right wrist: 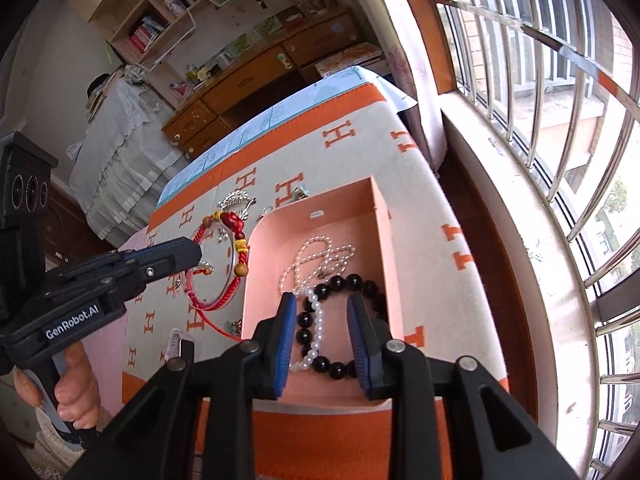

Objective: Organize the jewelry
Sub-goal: 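Carry both bracelets into the pink box and open both grippers, then withdraw both grippers from the pink box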

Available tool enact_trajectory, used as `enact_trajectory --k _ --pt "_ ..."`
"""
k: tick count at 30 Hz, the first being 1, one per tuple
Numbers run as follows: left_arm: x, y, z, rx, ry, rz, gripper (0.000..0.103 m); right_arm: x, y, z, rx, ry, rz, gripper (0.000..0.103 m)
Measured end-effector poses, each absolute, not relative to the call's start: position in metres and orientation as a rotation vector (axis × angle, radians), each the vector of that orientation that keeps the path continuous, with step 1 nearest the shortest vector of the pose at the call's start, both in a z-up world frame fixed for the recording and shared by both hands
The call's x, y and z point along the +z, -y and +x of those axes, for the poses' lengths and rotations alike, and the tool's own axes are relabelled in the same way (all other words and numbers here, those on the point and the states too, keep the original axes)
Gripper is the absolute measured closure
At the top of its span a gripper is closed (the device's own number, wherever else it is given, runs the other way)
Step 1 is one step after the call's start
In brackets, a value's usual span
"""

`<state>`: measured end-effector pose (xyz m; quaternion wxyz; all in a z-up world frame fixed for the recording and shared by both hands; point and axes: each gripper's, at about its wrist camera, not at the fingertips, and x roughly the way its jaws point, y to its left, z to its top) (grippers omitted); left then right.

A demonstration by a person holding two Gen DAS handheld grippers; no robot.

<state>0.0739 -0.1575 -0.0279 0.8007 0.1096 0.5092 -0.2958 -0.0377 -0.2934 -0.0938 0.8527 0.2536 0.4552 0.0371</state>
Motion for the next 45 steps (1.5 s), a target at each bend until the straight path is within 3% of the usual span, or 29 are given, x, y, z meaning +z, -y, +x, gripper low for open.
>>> enact_trajectory --k 8,9,11,12,13,16,19,31,45 --pt "-0.065 0.186 0.097 -0.563 -1.149 0.269 0.098 -0.094 0.304 -0.042 0.051 -0.936 0.543 0.076" --pt "-0.067 0.188 0.100 -0.554 -1.151 0.277 0.091 -0.094 0.304 -0.043 0.049 -0.933 0.542 0.076" --pt "-0.071 0.190 0.104 -0.526 -1.149 0.288 0.066 -0.095 0.304 -0.042 0.047 -0.933 0.542 0.076" --pt "-0.071 0.189 0.104 -0.517 -1.138 0.286 0.046 -0.095 0.304 -0.042 0.050 -0.934 0.543 0.076" --pt "-0.069 0.188 0.104 -0.508 -1.122 0.282 0.035 -0.096 0.304 -0.042 0.054 -0.935 0.542 0.076" --pt "-0.063 0.185 0.099 -0.483 -1.072 0.294 0.031 -0.097 0.302 -0.040 0.055 -0.938 0.532 0.076" --pt "-0.059 0.182 0.093 -0.437 -1.037 0.324 0.020 -0.099 0.298 -0.037 0.053 -0.944 0.513 0.076" --pt "-0.051 0.143 0.069 -0.380 -0.969 0.264 0.019 -0.101 0.281 -0.032 0.076 -0.962 0.473 0.076" --pt "0.006 0.040 0.052 -0.223 -0.820 0.181 0.019 -0.088 0.243 -0.026 0.130 -0.955 0.396 0.076"
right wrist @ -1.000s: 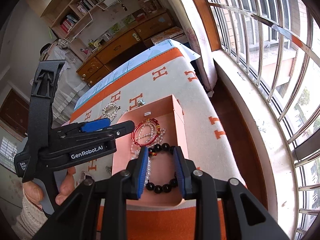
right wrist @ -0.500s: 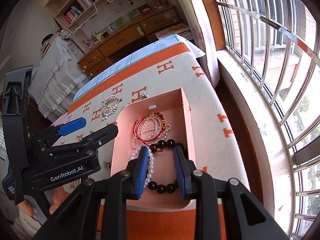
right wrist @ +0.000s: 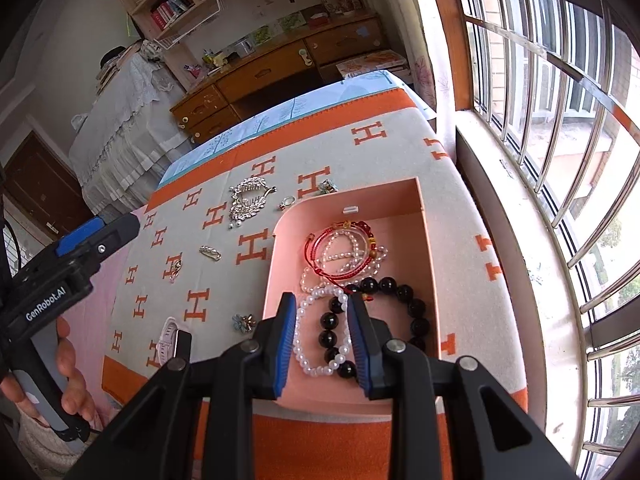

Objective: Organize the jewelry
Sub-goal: 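Withdraw both grippers from the pink box, then grasp the white smartwatch strap with the left gripper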

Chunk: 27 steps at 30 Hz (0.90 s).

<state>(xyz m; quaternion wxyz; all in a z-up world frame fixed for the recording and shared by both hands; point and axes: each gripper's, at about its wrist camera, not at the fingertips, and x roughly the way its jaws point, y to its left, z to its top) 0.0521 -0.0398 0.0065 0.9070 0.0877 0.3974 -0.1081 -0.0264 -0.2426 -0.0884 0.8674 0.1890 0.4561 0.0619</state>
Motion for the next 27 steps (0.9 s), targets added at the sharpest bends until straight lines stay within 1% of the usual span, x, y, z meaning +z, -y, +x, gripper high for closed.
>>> enact_trajectory --k 6,13,20,27 --pt "0.008 -0.001 0.047 -0.165 -0.844 0.172 0.019 -0.081 0.221 -0.024 0.169 -0.949 0.360 0.076" --pt "-0.004 -0.036 0.032 -0.159 -0.867 0.123 0.019 -0.073 0.186 -0.022 0.251 -0.924 0.295 0.076" --pt "-0.033 -0.061 0.022 -0.154 -0.927 0.087 0.019 -0.064 0.139 -0.029 0.293 -0.805 0.143 0.076" --pt "-0.074 -0.073 0.015 -0.207 -1.042 0.071 0.018 -0.072 0.121 -0.020 0.330 -0.847 0.111 0.076"
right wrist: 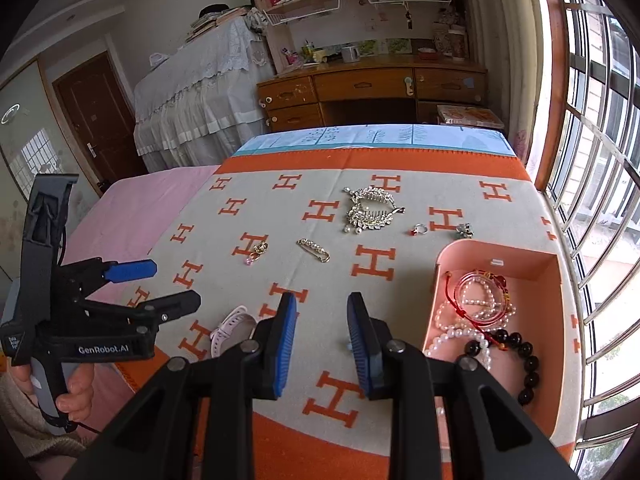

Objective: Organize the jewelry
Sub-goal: 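Grasp the white smartwatch strap with the left gripper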

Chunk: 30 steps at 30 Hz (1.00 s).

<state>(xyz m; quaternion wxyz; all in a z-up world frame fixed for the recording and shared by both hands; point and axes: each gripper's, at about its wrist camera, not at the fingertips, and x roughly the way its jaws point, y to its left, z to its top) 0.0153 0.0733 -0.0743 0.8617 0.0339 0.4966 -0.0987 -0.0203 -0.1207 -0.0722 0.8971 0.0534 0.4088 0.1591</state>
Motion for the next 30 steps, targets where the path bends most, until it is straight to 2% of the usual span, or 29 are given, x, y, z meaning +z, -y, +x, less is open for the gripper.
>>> enact_trajectory --k 4,17,19,21,24,26,28,30 --pt "-0.092 -0.080 0.012 -0.205 -1.076 0.069 0.014 -0.083 0.118 -0.013 0.313 -0.911 0.117 0.076" --pt "-0.133 -0.082 0.022 -0.204 -1.195 0.062 0.015 -0.098 0.104 -0.008 0.338 -0.972 0.105 0.076" --pt "-0.135 -0.080 0.024 -0.203 -1.199 0.068 0.023 -0.098 0.104 -0.007 0.337 -0.974 0.108 0.076" --pt "-0.136 -0.078 0.026 -0.204 -1.207 0.071 0.027 -0.100 0.105 -0.006 0.336 -0.978 0.113 0.076" --pt "-0.141 -0.075 0.030 -0.205 -1.230 0.075 0.049 -0.102 0.107 -0.004 0.333 -0.982 0.121 0.076" --pt "-0.139 -0.073 0.031 -0.203 -1.221 0.084 0.059 -0.103 0.109 -0.003 0.333 -0.982 0.124 0.076" --pt "-0.138 -0.070 0.031 -0.213 -1.223 0.082 0.080 -0.104 0.111 -0.002 0.332 -0.983 0.129 0.076" --pt "-0.138 -0.068 0.032 -0.214 -1.226 0.082 0.092 -0.105 0.113 -0.001 0.331 -0.986 0.136 0.076"
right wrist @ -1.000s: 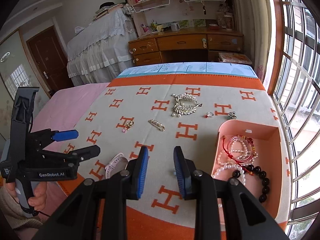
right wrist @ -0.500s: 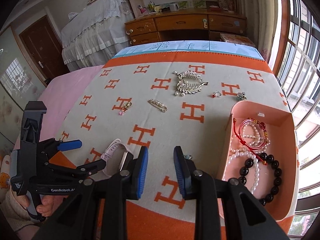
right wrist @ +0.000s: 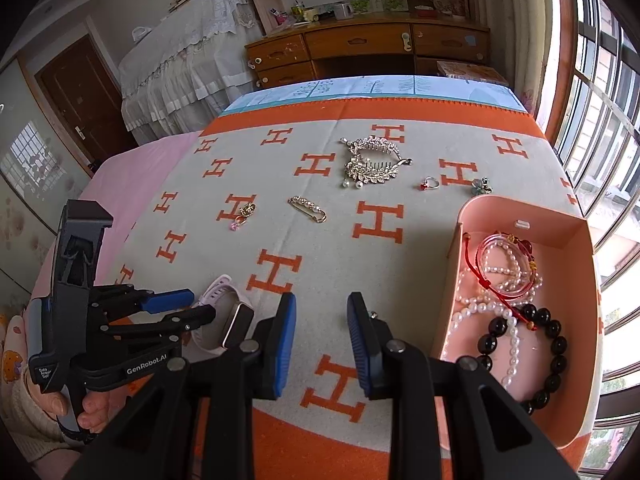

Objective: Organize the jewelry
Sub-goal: 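Grasp the white smartwatch strap with the left gripper, then lift the white smartwatch with the left gripper while the right gripper grasps the silver leaf hair comb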

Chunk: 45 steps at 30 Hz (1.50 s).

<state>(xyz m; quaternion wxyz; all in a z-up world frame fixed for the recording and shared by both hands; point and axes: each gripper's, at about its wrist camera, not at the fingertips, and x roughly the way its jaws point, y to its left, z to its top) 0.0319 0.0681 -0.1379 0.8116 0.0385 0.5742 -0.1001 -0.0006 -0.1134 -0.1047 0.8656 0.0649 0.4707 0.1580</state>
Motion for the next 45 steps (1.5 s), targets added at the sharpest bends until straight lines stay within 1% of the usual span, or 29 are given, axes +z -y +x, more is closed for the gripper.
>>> enact_trajectory --k 6,12,19,28,30,31,32,35,40,43,45 --pt "-0.136 -0.068 0.033 -0.210 -1.227 0.065 0.094 -0.106 0.123 0.002 0.322 -0.982 0.165 0.076" --pt "-0.116 -0.066 0.035 -0.220 -1.174 0.054 0.094 -0.106 0.136 0.004 0.305 -0.975 0.205 0.076" --pt "-0.080 -0.053 0.051 -0.246 -1.085 0.052 0.094 -0.091 0.160 0.018 0.276 -0.949 0.244 0.076" --pt "-0.019 -0.037 0.085 -0.280 -0.933 0.063 0.094 -0.054 0.179 0.067 0.237 -0.921 0.224 0.076" --pt "-0.009 -0.036 0.094 -0.279 -0.909 0.063 0.094 -0.051 0.176 0.083 0.234 -0.928 0.209 0.070" --pt "-0.005 -0.035 0.099 -0.280 -0.901 0.059 0.094 -0.051 0.173 0.092 0.238 -0.930 0.202 0.061" --pt "-0.002 -0.035 0.105 -0.281 -0.897 0.053 0.094 -0.051 0.171 0.101 0.242 -0.935 0.193 0.055" --pt "0.001 -0.036 0.120 -0.282 -0.896 0.028 0.094 -0.061 0.161 0.136 0.267 -0.984 0.153 0.055" --pt "-0.012 -0.043 0.147 -0.270 -0.947 -0.016 0.094 -0.100 0.143 0.190 0.327 -1.144 0.081 0.055" --pt "-0.024 -0.048 0.157 -0.252 -0.975 -0.028 0.094 -0.117 0.136 0.203 0.365 -1.232 0.141 0.055" --pt "-0.031 -0.052 0.162 -0.238 -0.984 -0.033 0.094 -0.121 0.128 0.205 0.393 -1.257 0.173 0.055"
